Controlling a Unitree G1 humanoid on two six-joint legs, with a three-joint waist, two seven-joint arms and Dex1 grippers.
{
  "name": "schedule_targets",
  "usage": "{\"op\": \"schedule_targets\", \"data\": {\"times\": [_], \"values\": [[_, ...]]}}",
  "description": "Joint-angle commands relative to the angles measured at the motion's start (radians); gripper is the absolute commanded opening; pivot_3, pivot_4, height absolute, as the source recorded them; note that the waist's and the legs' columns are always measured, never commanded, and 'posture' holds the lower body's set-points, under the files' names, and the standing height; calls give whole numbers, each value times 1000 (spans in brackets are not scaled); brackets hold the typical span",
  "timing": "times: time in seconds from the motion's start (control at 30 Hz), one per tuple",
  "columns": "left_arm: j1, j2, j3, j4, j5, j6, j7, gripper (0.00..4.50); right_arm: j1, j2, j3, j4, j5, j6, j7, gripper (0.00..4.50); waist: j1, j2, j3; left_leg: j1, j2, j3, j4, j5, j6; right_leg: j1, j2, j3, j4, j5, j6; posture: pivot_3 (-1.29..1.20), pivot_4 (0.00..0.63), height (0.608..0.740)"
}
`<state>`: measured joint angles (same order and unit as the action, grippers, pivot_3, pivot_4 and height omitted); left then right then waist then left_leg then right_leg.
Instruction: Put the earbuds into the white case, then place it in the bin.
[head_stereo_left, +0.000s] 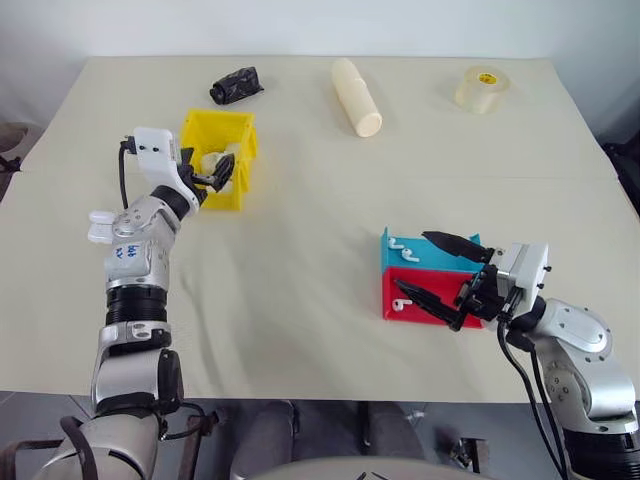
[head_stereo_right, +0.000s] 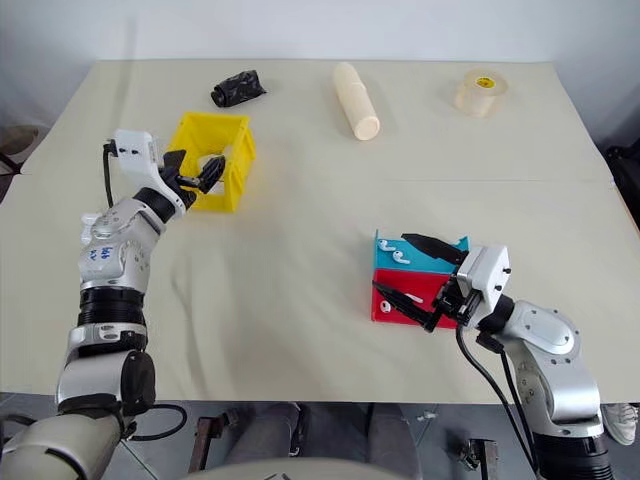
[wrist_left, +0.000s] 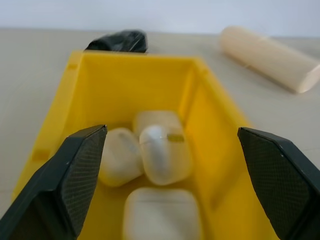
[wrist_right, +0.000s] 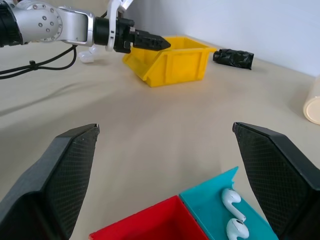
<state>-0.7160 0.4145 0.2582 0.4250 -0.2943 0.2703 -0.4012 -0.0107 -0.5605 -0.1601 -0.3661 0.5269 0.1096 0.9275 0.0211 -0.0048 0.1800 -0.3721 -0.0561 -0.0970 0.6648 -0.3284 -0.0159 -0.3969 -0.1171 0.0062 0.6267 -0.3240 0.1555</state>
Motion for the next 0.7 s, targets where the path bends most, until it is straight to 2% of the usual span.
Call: {"op": "schedule_targets", "data": {"times": [0.03,0.2,0.27,0.33,0.47,0.57,0.7], "values": [[87,79,15,-157,-42,-6,-119,4473,-1,-34,-38,1,12,-15,23,4500,-6,0,0,0,0,0,0,0,0,0,0,0,0,0,0,0,150,740],[265,253,7,-277,-72,-48,-385,4473,7,-81,-78,46,33,-18,74,4500,-21,0,0,0,4,0,-1,0,0,0,1,0,0,0,0,0,150,740],[384,331,1,-324,-90,-150,-575,4473,21,-106,-97,65,39,-20,107,4500,-22,0,0,1,5,0,-1,0,0,1,0,0,-2,0,0,0,150,740],[457,367,6,-348,-107,-208,-673,4473,30,-123,-112,84,42,-22,131,4500,-22,1,0,1,6,1,-2,0,0,1,0,0,-5,0,-1,0,150,740],[510,358,6,-357,-103,-288,-710,4473,34,-135,-123,116,44,-33,171,4500,-7,1,0,1,6,-1,-2,0,0,3,-1,-1,-7,0,-1,0,150,740],[554,318,-64,-418,-61,-380,-729,4473,44,-137,-108,123,35,-52,204,4500,-1,2,-1,1,6,0,-1,0,0,3,-1,0,-6,0,-1,0,150,740],[569,270,-113,-490,-71,-361,-700,4473,27,-126,-103,136,30,-79,217,4500,1,2,-1,1,5,0,-1,-1,1,3,-1,0,-7,0,-1,0,150,740]]}}
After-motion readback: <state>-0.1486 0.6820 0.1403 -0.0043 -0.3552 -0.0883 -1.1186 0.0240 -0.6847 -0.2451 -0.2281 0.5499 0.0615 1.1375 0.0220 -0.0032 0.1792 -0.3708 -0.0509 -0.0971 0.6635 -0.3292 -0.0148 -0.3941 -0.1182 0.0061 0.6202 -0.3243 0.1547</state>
